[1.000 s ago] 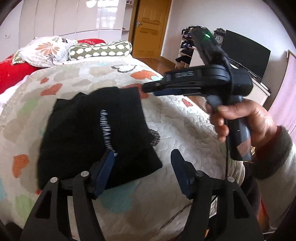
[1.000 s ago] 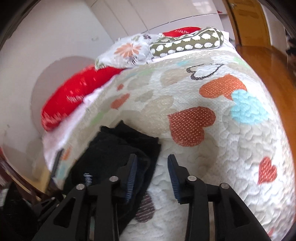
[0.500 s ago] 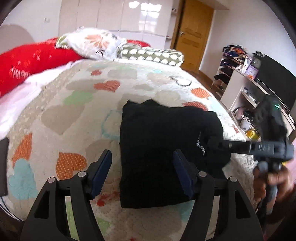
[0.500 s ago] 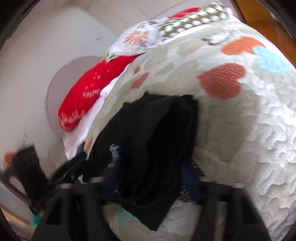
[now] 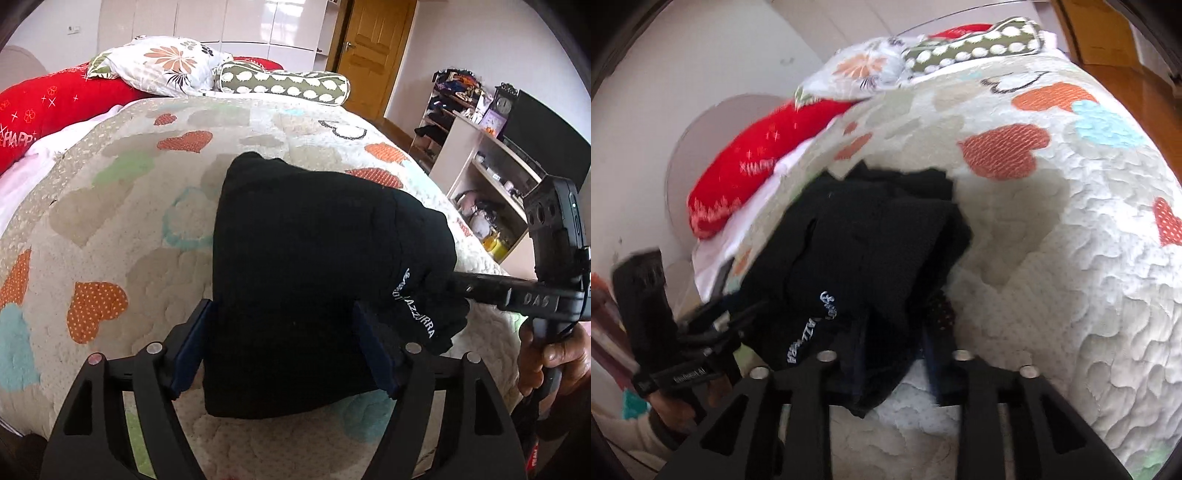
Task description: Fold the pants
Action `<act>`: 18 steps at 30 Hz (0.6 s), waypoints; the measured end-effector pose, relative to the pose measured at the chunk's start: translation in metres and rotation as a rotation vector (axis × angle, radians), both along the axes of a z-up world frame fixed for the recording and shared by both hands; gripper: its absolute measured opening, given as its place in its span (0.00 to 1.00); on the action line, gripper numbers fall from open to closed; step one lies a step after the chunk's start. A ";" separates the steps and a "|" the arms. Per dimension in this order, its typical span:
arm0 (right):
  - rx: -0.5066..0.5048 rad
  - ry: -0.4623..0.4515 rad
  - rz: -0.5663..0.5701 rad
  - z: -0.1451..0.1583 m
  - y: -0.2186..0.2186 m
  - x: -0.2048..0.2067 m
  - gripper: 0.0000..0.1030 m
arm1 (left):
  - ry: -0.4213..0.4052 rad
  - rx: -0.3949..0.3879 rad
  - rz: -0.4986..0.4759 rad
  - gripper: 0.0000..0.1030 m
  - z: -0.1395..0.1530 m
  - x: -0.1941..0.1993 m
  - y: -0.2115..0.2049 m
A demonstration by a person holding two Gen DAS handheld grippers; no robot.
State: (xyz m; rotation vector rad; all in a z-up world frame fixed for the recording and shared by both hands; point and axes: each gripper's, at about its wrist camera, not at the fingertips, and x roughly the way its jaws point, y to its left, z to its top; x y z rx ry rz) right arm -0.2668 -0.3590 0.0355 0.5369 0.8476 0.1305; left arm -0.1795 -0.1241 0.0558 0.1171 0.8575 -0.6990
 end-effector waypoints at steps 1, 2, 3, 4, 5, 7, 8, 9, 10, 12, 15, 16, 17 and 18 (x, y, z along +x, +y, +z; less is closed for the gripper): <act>-0.026 -0.008 -0.017 0.008 -0.003 -0.002 0.34 | 0.000 -0.007 0.004 0.73 0.004 0.001 0.002; -0.063 -0.021 -0.030 0.017 -0.005 -0.003 0.36 | -0.007 -0.006 0.010 0.73 0.007 0.002 0.003; -0.086 -0.036 -0.039 0.025 -0.007 -0.003 0.36 | -0.022 -0.006 0.022 0.73 0.011 0.004 0.005; -0.105 -0.059 -0.042 0.034 -0.006 -0.001 0.36 | -0.038 -0.006 0.039 0.73 0.016 0.006 0.006; -0.114 -0.081 -0.035 0.041 -0.005 0.002 0.36 | -0.047 -0.007 0.054 0.73 0.019 0.009 0.006; -0.155 -0.105 0.003 0.051 0.004 0.018 0.36 | -0.048 -0.008 0.062 0.73 0.020 0.015 0.003; -0.190 -0.110 0.022 0.053 0.009 0.027 0.36 | -0.047 -0.008 0.064 0.73 0.020 0.017 0.001; -0.233 -0.117 0.055 0.054 0.018 0.041 0.36 | -0.049 -0.007 0.064 0.73 0.019 0.019 -0.001; -0.248 -0.116 0.075 0.054 0.023 0.050 0.36 | -0.051 -0.001 0.064 0.73 0.017 0.020 -0.004; -0.244 -0.097 0.140 0.047 0.032 0.074 0.44 | -0.045 0.020 0.066 0.73 0.011 0.024 -0.009; -0.261 -0.039 0.205 0.028 0.041 0.103 0.43 | -0.021 0.034 0.079 0.73 0.003 0.029 -0.008; -0.269 -0.011 0.226 0.019 0.044 0.109 0.38 | -0.015 0.036 0.083 0.74 0.001 0.030 -0.006; -0.287 0.015 0.248 0.011 0.048 0.114 0.22 | -0.008 0.038 0.091 0.77 -0.003 0.032 -0.004; -0.313 0.020 0.258 0.008 0.052 0.117 0.20 | -0.001 0.038 0.094 0.78 -0.005 0.033 -0.003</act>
